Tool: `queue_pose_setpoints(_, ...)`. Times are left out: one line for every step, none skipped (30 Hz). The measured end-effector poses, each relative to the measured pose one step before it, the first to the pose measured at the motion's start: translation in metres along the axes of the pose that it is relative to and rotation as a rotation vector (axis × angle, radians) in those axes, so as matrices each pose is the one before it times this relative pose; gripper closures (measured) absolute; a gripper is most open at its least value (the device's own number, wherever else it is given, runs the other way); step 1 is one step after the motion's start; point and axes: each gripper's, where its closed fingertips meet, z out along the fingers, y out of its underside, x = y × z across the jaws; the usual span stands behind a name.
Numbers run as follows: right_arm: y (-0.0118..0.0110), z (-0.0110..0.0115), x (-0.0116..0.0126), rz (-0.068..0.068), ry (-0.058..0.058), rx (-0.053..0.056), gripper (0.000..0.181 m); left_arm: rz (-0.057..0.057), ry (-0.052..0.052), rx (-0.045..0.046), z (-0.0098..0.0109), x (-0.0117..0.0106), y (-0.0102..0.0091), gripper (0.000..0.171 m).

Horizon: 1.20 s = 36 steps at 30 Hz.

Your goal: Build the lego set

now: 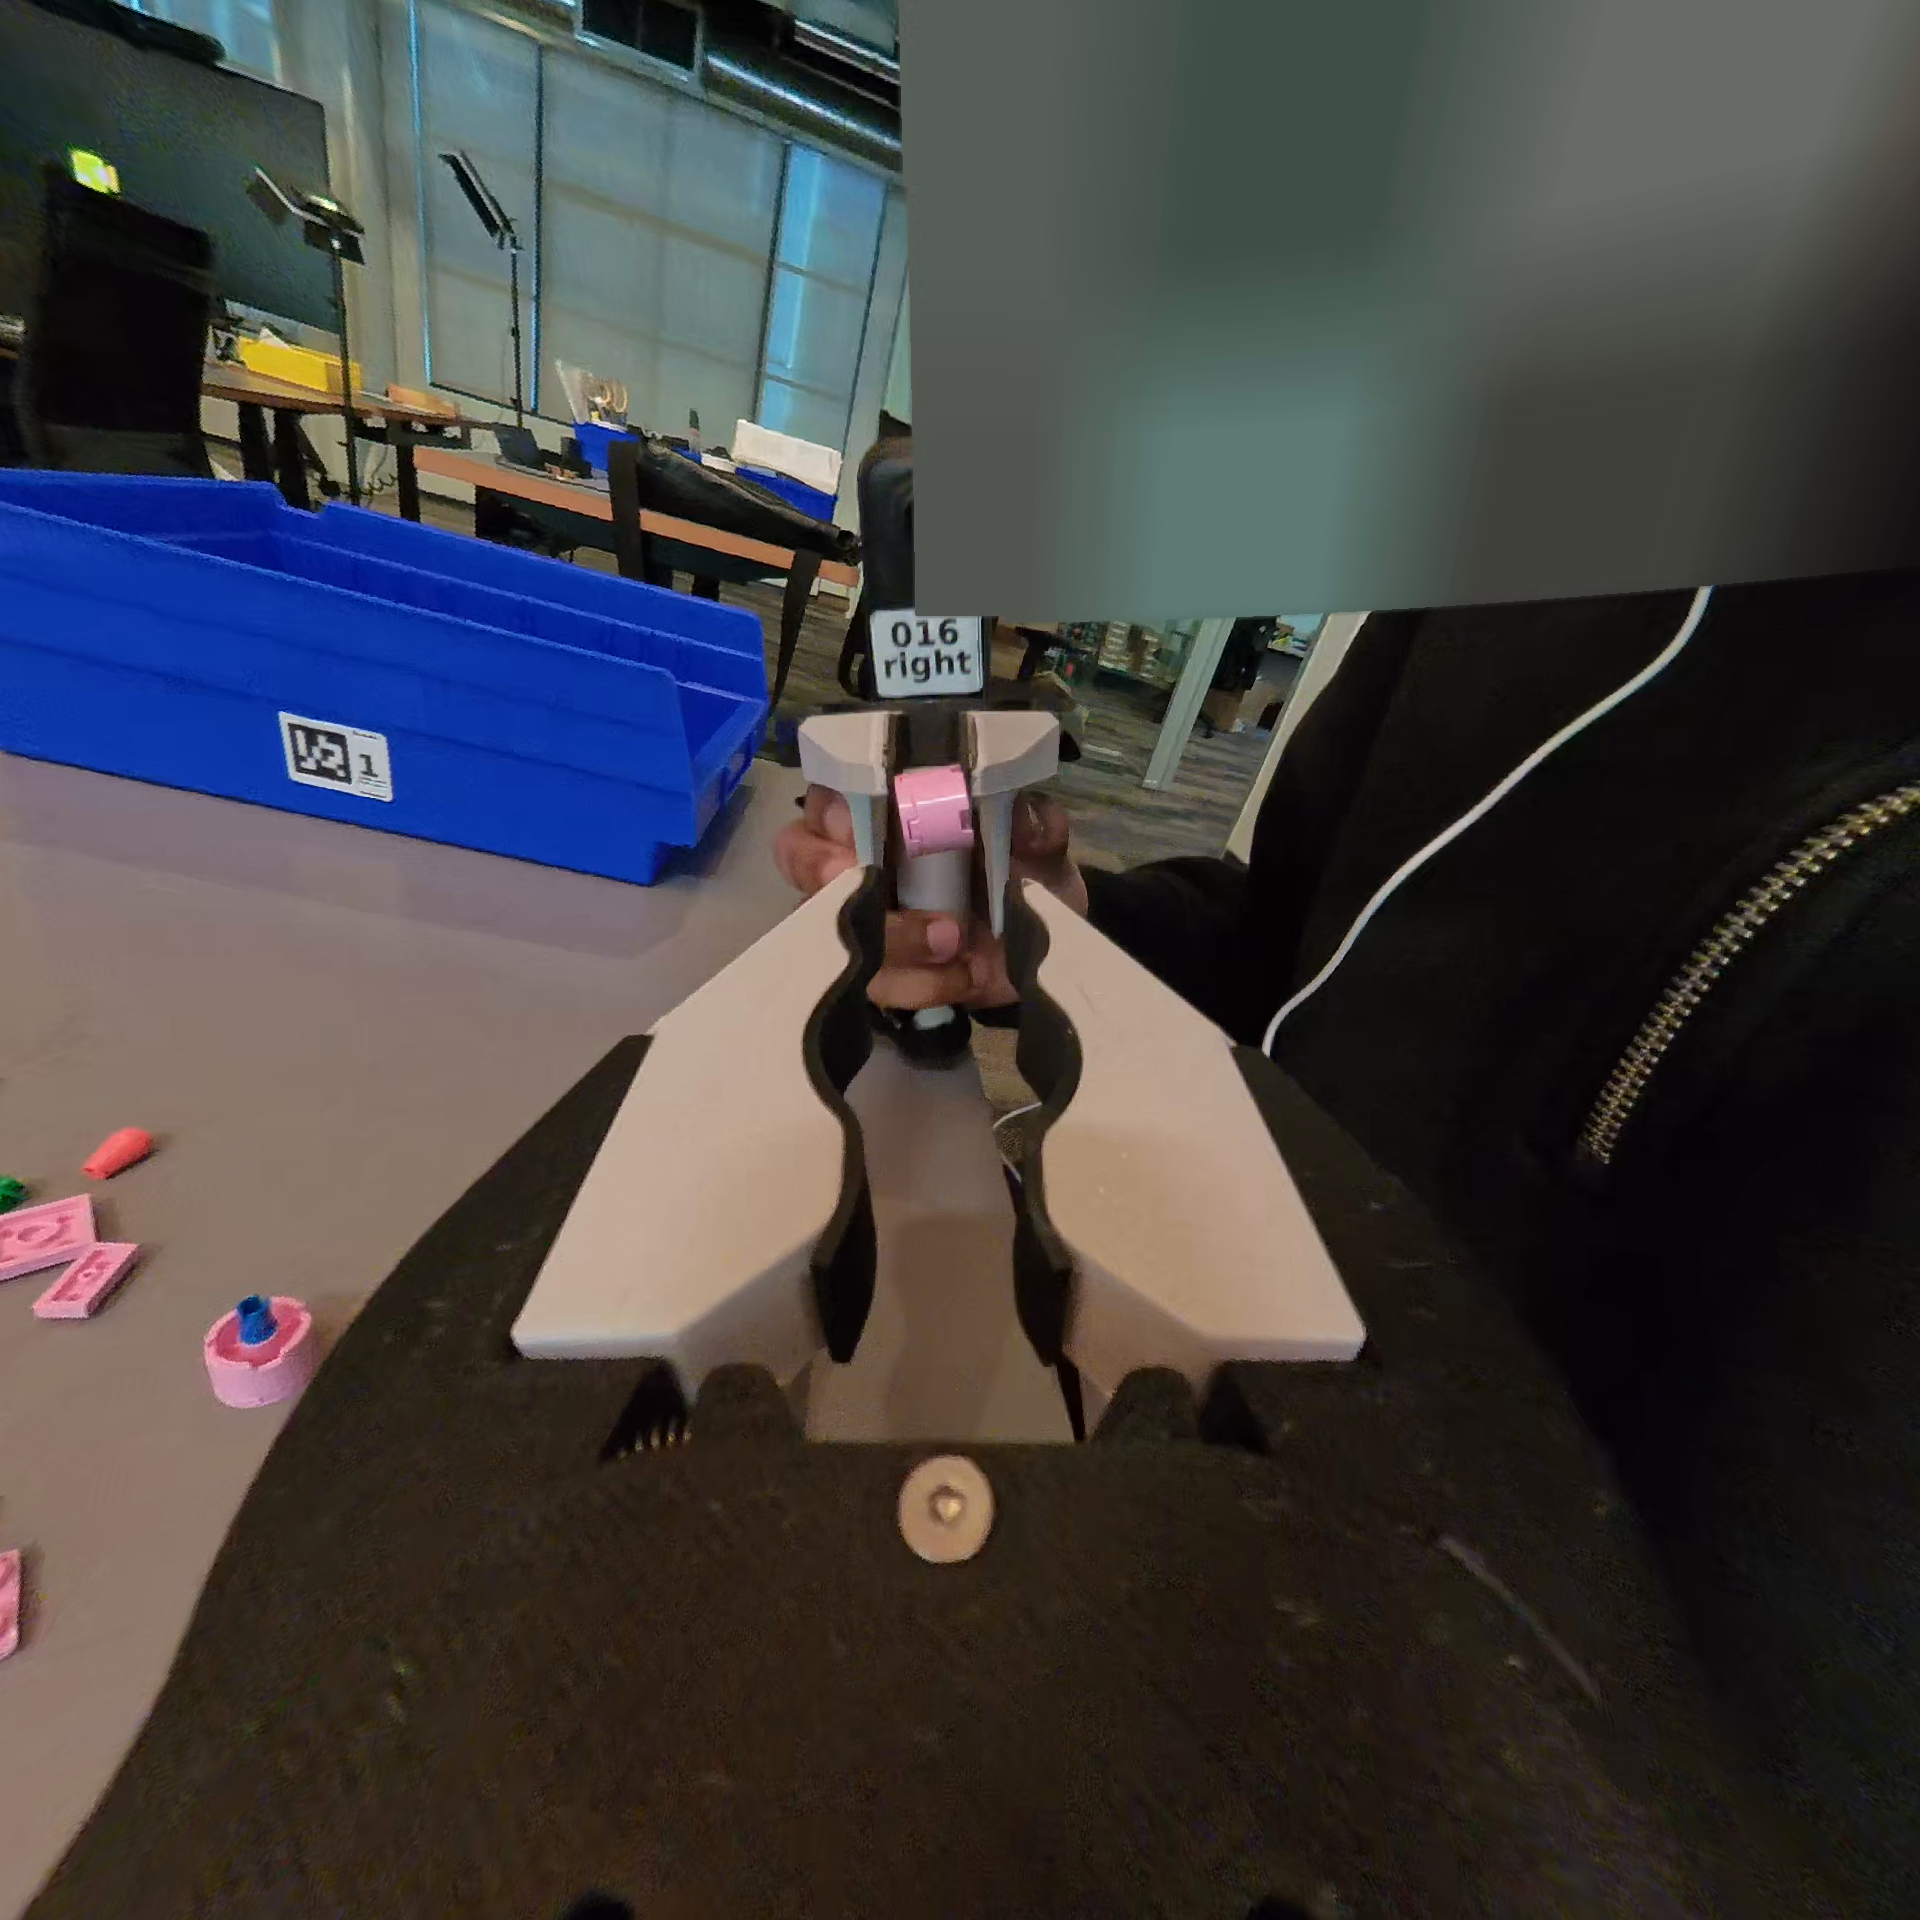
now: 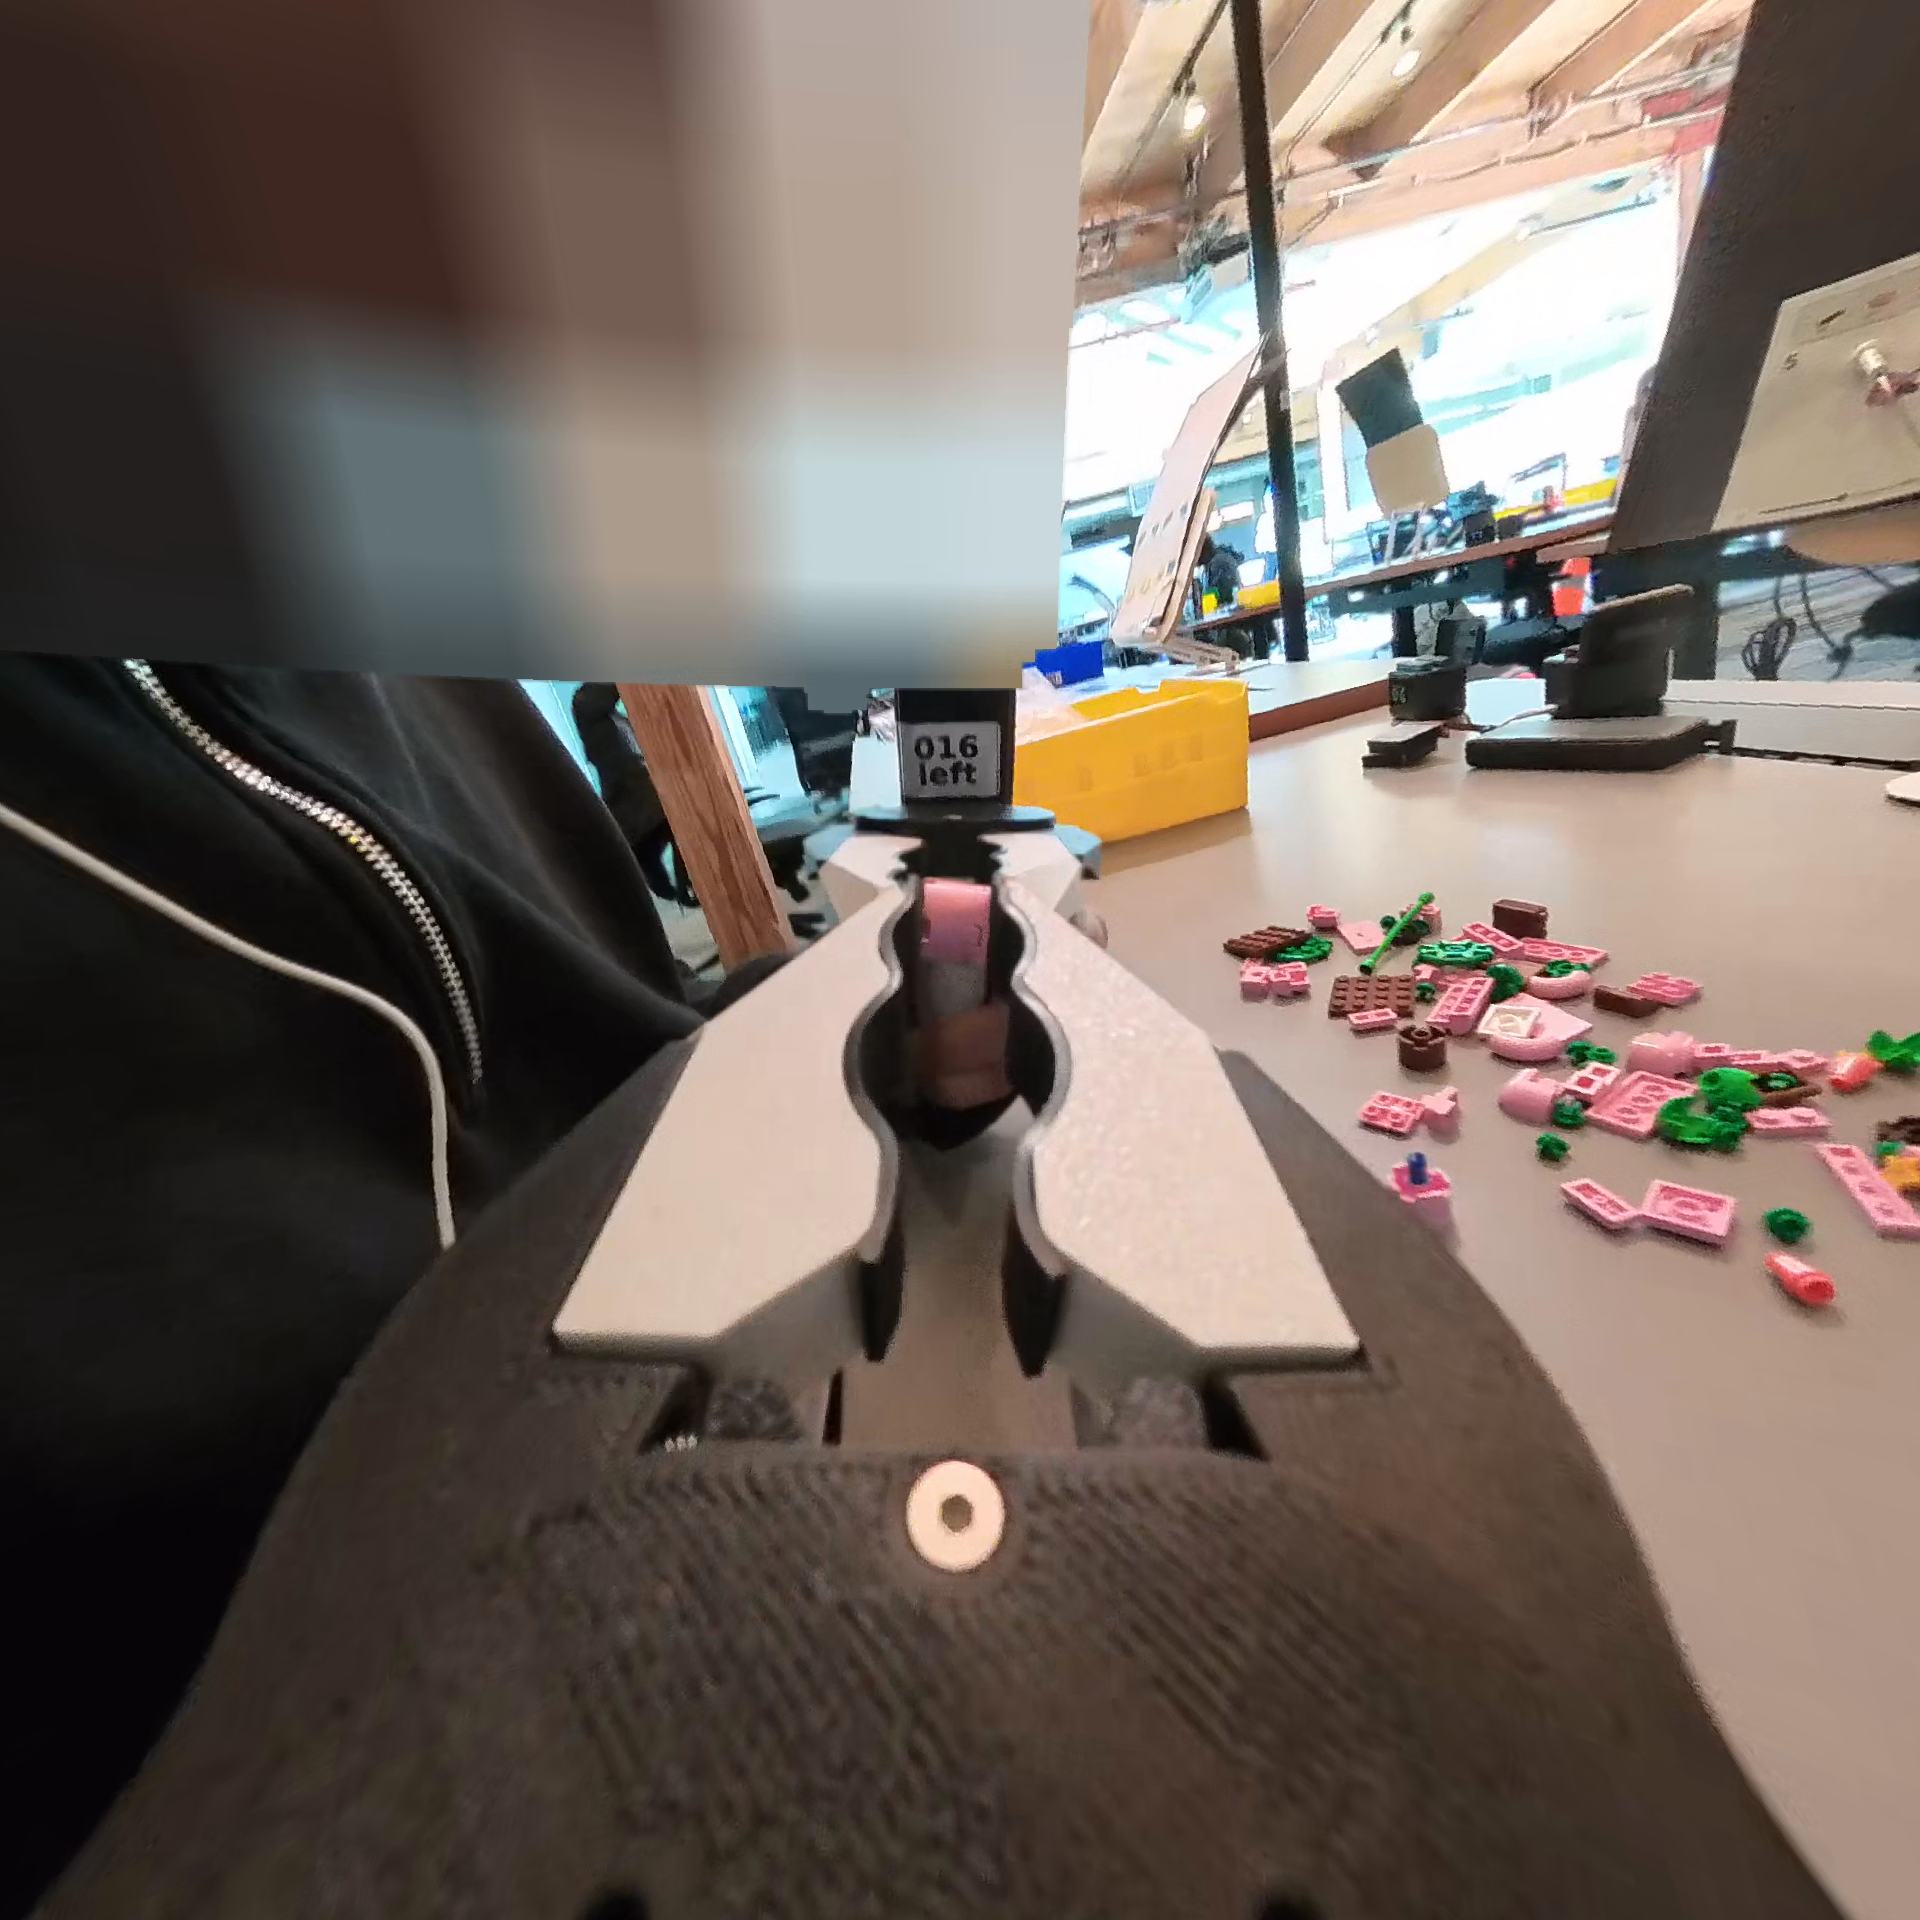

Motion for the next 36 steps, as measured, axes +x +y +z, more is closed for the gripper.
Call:
queue_pose_setpoints(0.0001,0.00186,-0.0007,0.0157,-0.001,0.0168,0.171,-0.0125,0.0025,0.0122,-0.00068,0.00042,-0.00103,0.151)
queue_pose_setpoints(0.00104,0.00274,-0.0007,0.011,0.0002,0.0098,0.171,-0.017,-0.0044,0.0144,-0.00045,-0.00091,-0.00113,0.153)
queue_pose_setpoints(0.00305,0.00358,-0.00043,0.0059,0.0021,-0.0048,0.171,-0.0196,-0.0057,0.00717,-0.00004,-0.00167,-0.00007,0.153)
queue_pose_setpoints(0.00464,0.00402,0.00019,-0.0029,0.0081,-0.0175,0.171,-0.0152,0.0042,-0.00062,-0.00005,0.00006,0.00083,0.154)
queue_pose_setpoints(0.00364,0.00351,0.00024,-0.01,0.011,-0.0144,0.171,-0.0052,0.0119,-0.00377,-0.00085,0.00188,0.00051,0.16)
queue_pose_setpoints(0.00096,0.00214,0.00011,-0.013,0.0113,-0.0024,0.171,0.0055,-0.0045,0.00119,-0.00157,0.00032,-0.00046,0.16)
queue_pose_setpoints(-0.00023,0.0011,-0.00024,-0.0106,0.0068,-0.0025,0.171,0.0124,-0.0075,0.00478,-0.00179,0.00027,-0.00107,0.161)
queue_pose_setpoints(0.0004,0.00095,-0.00076,-0.0086,0.0011,-0.0125,0.171,0.0116,-0.0038,-0.00362,-0.00097,0.00064,0.00021,0.161)
queue_pose_setpoints(0.00026,0.00069,-0.00079,-0.0136,0.0024,-0.0146,0.171,0.0088,-0.0026,-0.00151,-0.00065,0.00059,0.0,0.161)
queue_pose_setpoints(0.00017,0.00047,-0.00083,-0.0181,0.0038,-0.0144,0.171,0.0051,0.0003,0.00012,-0.00049,0.00074,-0.00008,0.161)
queue_pose_setpoints(0.00006,0.00015,-0.00107,-0.0173,0.0021,-0.0137,0.171,0.0027,0.0036,-0.00107,-0.00007,0.00098,0.00014,0.161)
queue_pose_setpoints(0.00042,-0.00011,-0.00066,-0.0128,0.0013,-0.0137,0.171,0.0019,0.0018,-0.00345,-0.00003,0.00045,0.00061,0.161)
queue_pose_setpoints(0.00079,-0.00049,-0.0003,-0.0088,0.0011,-0.0133,0.171,0.0022,-0.0008,-0.00482,0.00028,0.00003,0.00083,0.161)
queue_pose_setpoints(0.00096,-0.00105,-0.00013,-0.0063,0.0,-0.0122,0.171,0.0014,-0.0011,-0.00574,0.00049,-0.00007,0.00106,0.161)
queue_pose_setpoints(0.00069,-0.0013,-0.00015,-0.0035,-0.0021,-0.0083,0.171,0.0028,0.0,-0.00359,0.00038,0.00014,0.00056,0.161)
queue_pose_setpoints(0.00042,-0.0016,-0.00017,-0.0003,-0.0025,-0.0041,0.171,0.0026,-0.0009,-0.00099,0.00012,-0.00004,0.00013,0.161)
queue_pose_setpoints(0.00042,-0.00142,-0.00001,0.0022,-0.0018,-0.0021,0.171,0.0011,-0.0006,-0.00055,-0.00001,-0.00008,0.00011,0.161)
queue_pose_setpoints(0.00035,-0.00121,-0.00009,0.0032,-0.0024,-0.0009,0.171,-0.0005,0.002,-0.00052,-0.00007,0.00022,0.00004,0.161)
queue_pose_setpoints(0.00037,-0.00117,-0.00032,0.0014,-0.0029,-0.0021,0.171,-0.0012,0.0031,0.00368,-0.00013,0.0003,-0.00051,0.161)
queue_pose_setpoints(0.00122,-0.00099,-0.00007,-0.0006,-0.0007,-0.0075,0.171,-0.002,0.0014,0.00664,-0.00042,-0.00012,-0.00105,0.161)
queue_pose_setpoints(0.00248,-0.00061,0.00002,-0.0044,0.0014,-0.0162,0.171,-0.0038,0.0026,0.00714,-0.00061,-0.00017,-0.00115,0.161)
queue_pose_setpoints(0.0025,-0.00031,-0.00013,-0.0063,0.0024,-0.0158,0.171,-0.0062,0.0039,0.00187,-0.0001,-0.00005,-0.00027,0.161)
queue_pose_setpoints(0.00194,-0.00037,-0.00011,-0.0044,0.0024,-0.0114,0.171,-0.005,0.0028,-0.00279,0.00034,-0.00016,0.00061,0.161)
queue_pose_setpoints(0.00142,-0.0004,-0.00007,-0.0019,0.0016,-0.0075,0.171,0.0005,0.0002,-0.00273,0.00042,-0.00008,0.00033,0.161)
queue_pose_setpoints(0.0016,-0.00024,-0.00043,0.0001,-0.0009,-0.0089,0.171,0.0062,-0.0021,-0.00148,0.00027,0.00007,0.00007,0.161)
queue_pose_setpoints(0.00193,-0.00007,-0.00042,-0.0016,-0.0005,-0.0118,0.171,0.0047,-0.0019,-0.00379,0.00037,0.00006,0.00059,0.161)
queue_pose_setpoints(0.00109,-0.00039,-0.00024,-0.0072,0.0013,-0.0082,0.171,-0.0001,0.0008,-0.0049,0.00037,0.00006,0.00085,0.161)
queue_pose_setpoints(0.00005,-0.00086,-0.00045,-0.0129,0.0013,-0.0031,0.171,-0.0034,0.0041,-0.00393,0.00051,0.00036,0.00082,0.161)
queue_pose_setpoints(-0.00091,-0.00112,-0.00027,-0.0153,0.0029,0.0003,0.17,-0.0029,0.0013,-0.00482,0.00037,-0.00002,0.00084,0.161)
queue_pose_setpoints(-0.00216,-0.00124,-0.00022,-0.0136,0.0028,0.0067,0.169,-0.001,0.001,-0.00692,0.00045,0.00016,0.00115,0.161)
queue_pose_setpoints(-0.00347,-0.00113,-0.00136,-0.0108,-0.0052,0.015,0.167,-0.0028,0.0101,-0.00356,0.00052,0.00141,0.00062,0.161)
queue_pose_setpoints(-0.00402,-0.00115,-0.00175,-0.0065,-0.0089,0.0183,0.164,-0.0039,0.0122,-0.00058,0.00041,0.00179,0.00017,0.161)
queue_pose_setpoints(-0.00308,-0.0006,-0.00134,-0.0024,-0.0086,0.0132,0.164,-0.0025,0.0036,-0.0014,0.00022,0.00039,0.00035,0.161)
queue_pose_setpoints(-0.00132,-0.00003,-0.00112,-0.0005,-0.0078,0.0037,0.164,-0.0004,0.0014,0.00008,0.00001,0.00022,-0.00001,0.161)
queue_pose_setpoints(0.00087,0.00055,-0.00048,-0.0006,-0.0047,-0.0081,0.164,0.0013,0.0014,0.00245,-0.00006,0.00035,-0.0005,0.161)
queue_pose_setpoints(0.00247,0.00099,-0.00053,-0.0032,-0.0041,-0.0162,0.164,0.0021,-0.002,0.00112,-0.00002,-0.00013,-0.00029,0.161)
